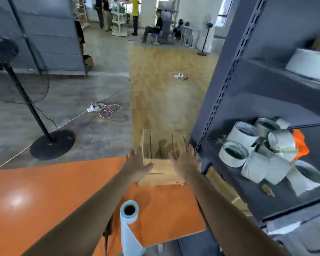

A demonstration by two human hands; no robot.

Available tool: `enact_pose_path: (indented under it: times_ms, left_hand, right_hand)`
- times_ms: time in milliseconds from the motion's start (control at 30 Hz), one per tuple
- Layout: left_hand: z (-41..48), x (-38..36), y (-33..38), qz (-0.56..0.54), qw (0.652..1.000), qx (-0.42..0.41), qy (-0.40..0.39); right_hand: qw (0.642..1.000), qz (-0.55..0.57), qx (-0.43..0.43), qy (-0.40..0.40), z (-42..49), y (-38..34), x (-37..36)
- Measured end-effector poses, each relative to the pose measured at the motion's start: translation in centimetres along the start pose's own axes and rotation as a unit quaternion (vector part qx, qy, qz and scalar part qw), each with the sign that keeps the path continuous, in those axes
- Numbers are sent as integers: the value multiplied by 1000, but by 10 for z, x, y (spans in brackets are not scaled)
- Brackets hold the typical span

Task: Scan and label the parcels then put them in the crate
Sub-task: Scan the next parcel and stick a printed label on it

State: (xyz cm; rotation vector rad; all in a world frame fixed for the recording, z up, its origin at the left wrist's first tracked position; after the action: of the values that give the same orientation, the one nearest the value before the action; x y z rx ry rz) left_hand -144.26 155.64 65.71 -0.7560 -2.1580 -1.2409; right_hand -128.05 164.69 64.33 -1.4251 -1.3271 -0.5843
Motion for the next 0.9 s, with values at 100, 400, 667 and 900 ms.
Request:
enact_pose_path:
  times_ms: [100,400,667,900]
  left_hand:
    - [27,3,-6,-98,994,2,-39]
    - [48,29,-26,-331,943,-15,8]
    - [22,88,-71,-348,933,-81,50]
    - [-17,104,-114,-388,917,-25,88]
  right_hand:
    - [993,102,-49,-25,14,5,0]
    - [973,207,-104,10,14,-21,-1]
    - [954,294,-56,23,-1,-88,-5]
    - [945,325,5,-21,-23,-130,-29]
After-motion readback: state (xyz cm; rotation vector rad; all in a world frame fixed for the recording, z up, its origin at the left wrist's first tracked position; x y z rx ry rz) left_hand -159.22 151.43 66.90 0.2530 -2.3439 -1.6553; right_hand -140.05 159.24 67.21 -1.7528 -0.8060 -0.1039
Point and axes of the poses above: each hand's wrist, its own z-axis towards the middle knuckle, its own x-axis out of the back of the hand, y = z × x, the point moved 1 cm from there along z, towards the middle knuckle, and after that the axes turned 13 degrees about -y, right-handed, at the moved point
